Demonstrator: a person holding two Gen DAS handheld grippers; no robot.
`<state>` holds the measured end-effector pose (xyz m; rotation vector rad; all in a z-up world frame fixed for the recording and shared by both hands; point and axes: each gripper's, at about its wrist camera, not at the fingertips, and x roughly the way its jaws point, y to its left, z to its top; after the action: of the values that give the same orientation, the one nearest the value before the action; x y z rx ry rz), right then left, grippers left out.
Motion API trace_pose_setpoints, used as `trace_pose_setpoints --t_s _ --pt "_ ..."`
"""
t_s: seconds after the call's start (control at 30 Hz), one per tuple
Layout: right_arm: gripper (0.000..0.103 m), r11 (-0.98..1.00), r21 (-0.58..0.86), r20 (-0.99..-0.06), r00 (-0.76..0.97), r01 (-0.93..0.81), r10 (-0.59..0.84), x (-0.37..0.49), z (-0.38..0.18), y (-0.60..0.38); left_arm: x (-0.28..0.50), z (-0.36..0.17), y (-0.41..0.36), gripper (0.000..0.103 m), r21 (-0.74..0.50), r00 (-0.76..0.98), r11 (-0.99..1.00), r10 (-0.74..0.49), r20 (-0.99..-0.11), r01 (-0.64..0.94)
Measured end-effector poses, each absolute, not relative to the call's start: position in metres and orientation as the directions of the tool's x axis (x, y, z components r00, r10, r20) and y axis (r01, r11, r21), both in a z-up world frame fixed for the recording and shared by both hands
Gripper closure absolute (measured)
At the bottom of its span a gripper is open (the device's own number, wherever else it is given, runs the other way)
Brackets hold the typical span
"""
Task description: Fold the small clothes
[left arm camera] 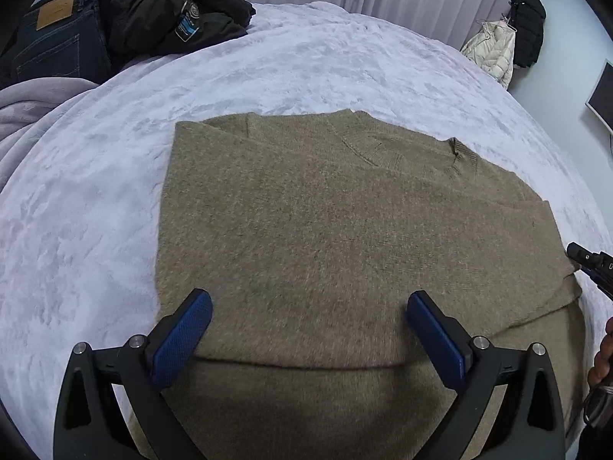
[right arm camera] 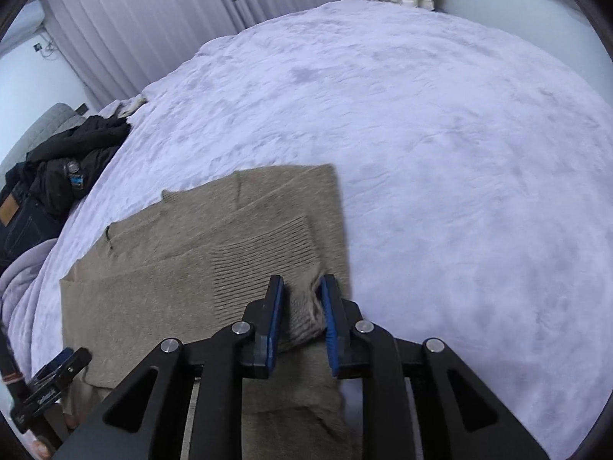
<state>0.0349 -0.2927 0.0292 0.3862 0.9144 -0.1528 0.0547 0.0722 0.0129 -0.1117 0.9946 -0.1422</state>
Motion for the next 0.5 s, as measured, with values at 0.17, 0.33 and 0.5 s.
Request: trace_pose_setpoints --t_s 0.17,0.33,0.5 --pt "0.038 0.967 0.127 -0.733 0.678 0.219 -0.058 0.018 0.063 -0.257 0.056 0.039 0.062 0.000 -0.259 0.590 0.961 -0.267 -0.762 0.100" --pt "0.037 0.991 0.125 -0.809 0.573 -0.054 0.133 0.047 0.039 -0.174 0.079 -0.004 0.023 0.000 -0.127 0.505 0.980 -0.189 -0.842 0.154" --pt "0.038 0.992 0.113 -0.819 0.559 -0.063 0.129 0.050 0.012 -0.186 0.059 -0.005 0.034 0.000 -0.087 0.562 0.977 -0.184 -0.807 0.194"
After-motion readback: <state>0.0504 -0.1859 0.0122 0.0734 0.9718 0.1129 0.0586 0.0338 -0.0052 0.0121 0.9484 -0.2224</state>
